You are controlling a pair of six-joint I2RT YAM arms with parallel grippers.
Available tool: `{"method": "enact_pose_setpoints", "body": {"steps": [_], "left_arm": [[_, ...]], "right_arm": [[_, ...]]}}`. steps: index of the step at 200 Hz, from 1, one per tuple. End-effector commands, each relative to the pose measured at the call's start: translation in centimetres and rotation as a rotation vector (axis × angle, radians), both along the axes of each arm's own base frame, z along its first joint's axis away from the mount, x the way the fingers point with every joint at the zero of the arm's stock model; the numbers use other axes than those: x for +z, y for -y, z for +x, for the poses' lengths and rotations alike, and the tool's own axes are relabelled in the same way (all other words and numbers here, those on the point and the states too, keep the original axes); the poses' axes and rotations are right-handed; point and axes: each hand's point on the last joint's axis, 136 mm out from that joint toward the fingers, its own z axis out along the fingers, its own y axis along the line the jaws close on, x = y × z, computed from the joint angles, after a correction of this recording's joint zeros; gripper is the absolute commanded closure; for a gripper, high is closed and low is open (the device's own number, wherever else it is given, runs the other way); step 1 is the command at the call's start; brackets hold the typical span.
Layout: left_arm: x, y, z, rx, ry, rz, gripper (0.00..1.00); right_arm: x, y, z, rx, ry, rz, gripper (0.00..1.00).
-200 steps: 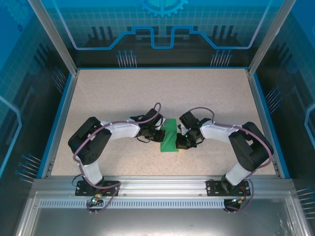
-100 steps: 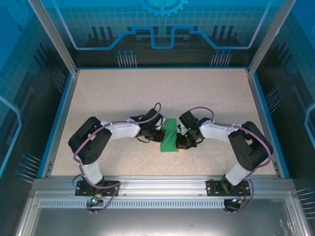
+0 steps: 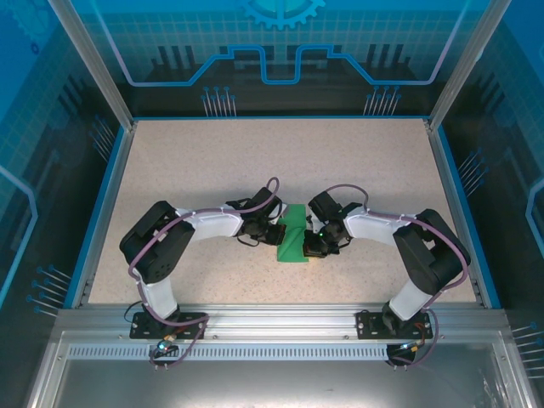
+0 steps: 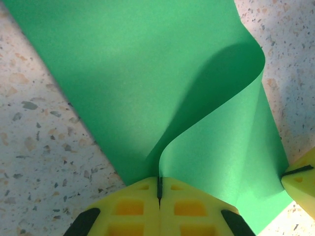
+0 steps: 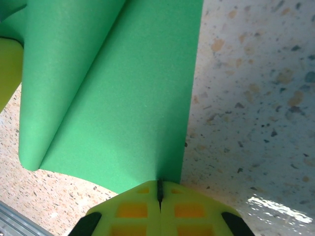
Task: Fold a paper plane with a square sheet of paper (fold left side to right side)
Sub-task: Fold the triangle a second time at the center of the table.
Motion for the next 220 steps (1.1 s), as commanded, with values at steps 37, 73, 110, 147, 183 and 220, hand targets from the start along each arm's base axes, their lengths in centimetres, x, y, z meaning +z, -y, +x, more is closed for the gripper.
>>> {"method": "enact_pose_setpoints", "body": {"steps": [37,73,110,147,183,220], "left_arm": [[-1.0,-0.8,-0.5,-0.021,-0.021,0.034,0.98],[-1.3,-1.0,-0.9,-0.03,-0.028,0.041,0.98],[-1.4,-1.1,-1.1,-0.031,-0.031,0.041,0.98],[-1.5,-1.1,-1.2,-0.03,-0.03,0.043,0.98],[-1.5,-1.0,-1.2,-0.035,-0.027,0.041,0.98],[-1.6,-0.8,-1.2,-0.036,-0.03,0.04,0.98]], "right_arm": [[1.8,-1.1,0.7,0.014,0.059,0.056,1.0],[4.4,-2.4,2.9,-0.066,0.129,0.232,1.0],[4.9,-3.9,5.0,-0.108,0.138,0.314,1.0],[4.6,-4.9,6.6,-0.118,0.14,0.319,1.0],[3.8,-5.1,7.2,-0.118,0.125,0.298,1.0],[3.0,-5.3,7.3,-0.109,0.106,0.286,1.0]]}}
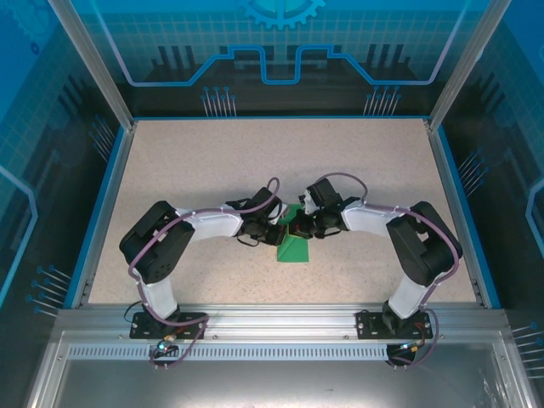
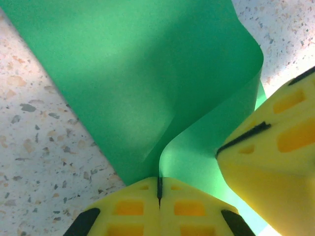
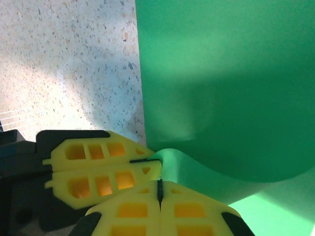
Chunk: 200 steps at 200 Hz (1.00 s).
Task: Fold a paper plane with a square sheet of paper (fold left side to right side)
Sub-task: Fold the triangle a second time at the center of the table.
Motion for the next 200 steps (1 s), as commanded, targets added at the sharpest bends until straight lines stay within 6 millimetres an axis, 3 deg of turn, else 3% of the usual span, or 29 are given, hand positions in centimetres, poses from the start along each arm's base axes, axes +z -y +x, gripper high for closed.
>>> {"method": "enact_pose_setpoints", "body": {"steps": [1,64,200], "left_arm": [[-1.6,-0.8,-1.3,-0.02,-0.039,0.04,0.98],[-1.7,-0.8,-1.2,-0.024,-0.04,0.049,0.98],[-1.7,-1.0,-1.3,-0.028,-0.042,0.065,0.96]], "right_arm": [[0.2,-0.4,0.7,0.002,-0.003,0.016,1.0],[-1.6,0.3,-0.2,0.027,-0.04,-0.051,1.0],[-3.4,2.5,-1.2,0.041,-0.064,-0.184,1.0]]}}
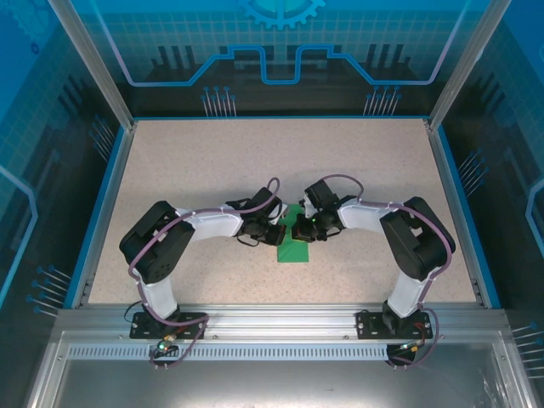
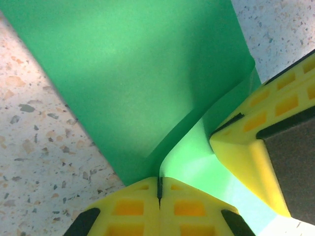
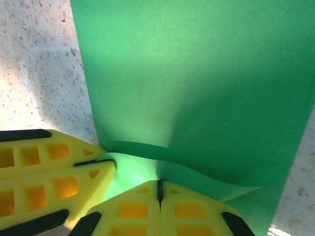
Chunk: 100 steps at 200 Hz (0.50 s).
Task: Fold a paper plane with a square sheet of paper (fold left side to right side)
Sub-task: Fold the triangle a second time at the center of the table.
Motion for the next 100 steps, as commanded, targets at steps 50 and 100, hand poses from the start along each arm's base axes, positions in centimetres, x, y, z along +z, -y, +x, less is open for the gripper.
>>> {"method": "enact_pose_setpoints", "body": {"steps": [50,100], "left_arm": [[-0.1,-0.9,-0.9,-0.012,-0.016,0.045,0.89],[4.1,-1.2,-0.5,0.023,0.048,0.004,0.76]], "right_arm": [[-1.8,1.7,-1.0,0.001,-0.052,-0.099,1.0],[-2.1,1.8,-1.4,0.0,-0.061,-0.104,1.0]]}}
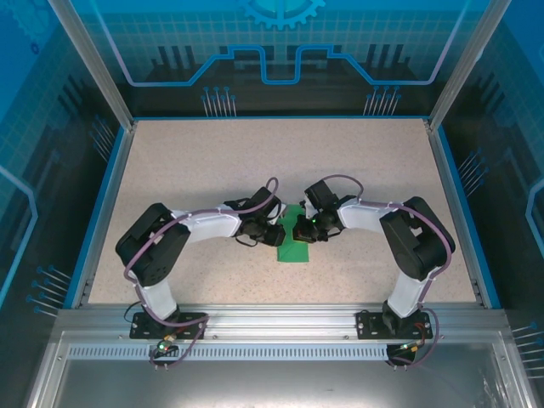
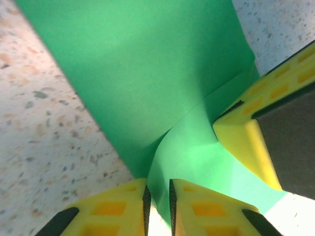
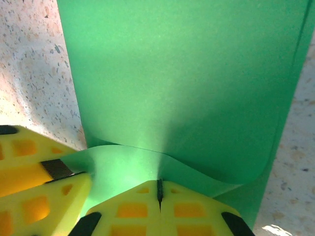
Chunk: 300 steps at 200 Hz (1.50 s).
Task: Fold a paper plane with a square sheet of paper (fold left side to right side)
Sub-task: Fold the triangle a second time at the center of the table.
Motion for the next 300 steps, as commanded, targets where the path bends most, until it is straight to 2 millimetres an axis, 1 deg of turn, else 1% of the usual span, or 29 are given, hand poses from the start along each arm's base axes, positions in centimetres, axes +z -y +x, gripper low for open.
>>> {"method": "enact_pose_setpoints", "body": {"steps": [1,28,44,55,70,86,124,143,195,255,300], "left_arm": [[2.8,-0.7,-0.2,0.014,0.038,-0.009,0.76],[5.1,-0.3,-1.5,0.016,0.019,-0.098,0.74],[5.8,0.5,-2.8,0.005,-0.025,-0.184,0.73],[5.8,1.3,-3.8,-0.008,-0.077,-0.242,0.73],[5.6,2.1,-4.8,-0.019,-0.138,-0.305,0.74],[5.0,2.7,-5.5,-0.021,-0.183,-0.35,0.74],[3.6,3.9,-6.2,-0.044,-0.256,-0.385,0.73],[2.7,4.3,-6.2,-0.051,-0.276,-0.37,0.73],[0.4,3.4,-5.9,-0.03,-0.278,-0.257,0.73],[-0.7,2.3,-5.7,-0.008,-0.263,-0.19,0.73],[-1.3,1.6,-6.1,0.002,-0.266,-0.162,0.74]], "right_arm": [[-1.7,1.4,-1.1,-0.002,-0.052,-0.077,1.0],[-1.5,1.3,-1.0,-0.001,-0.048,-0.071,1.0],[-1.5,1.2,-1.0,0.0,-0.046,-0.069,1.0],[-1.5,1.2,-1.0,0.001,-0.047,-0.07,1.0],[-1.5,1.2,-1.0,0.001,-0.046,-0.068,1.0],[-1.5,1.2,-1.0,0.001,-0.047,-0.069,1.0],[-1.6,1.2,-1.0,0.004,-0.049,-0.069,1.0],[-1.6,1.1,-1.1,0.004,-0.052,-0.069,1.0],[-1.6,1.2,-1.2,0.007,-0.054,-0.074,1.0],[-1.7,1.4,-1.3,0.011,-0.055,-0.086,1.0],[-1.7,1.4,-1.2,0.013,-0.056,-0.088,1.0]]}}
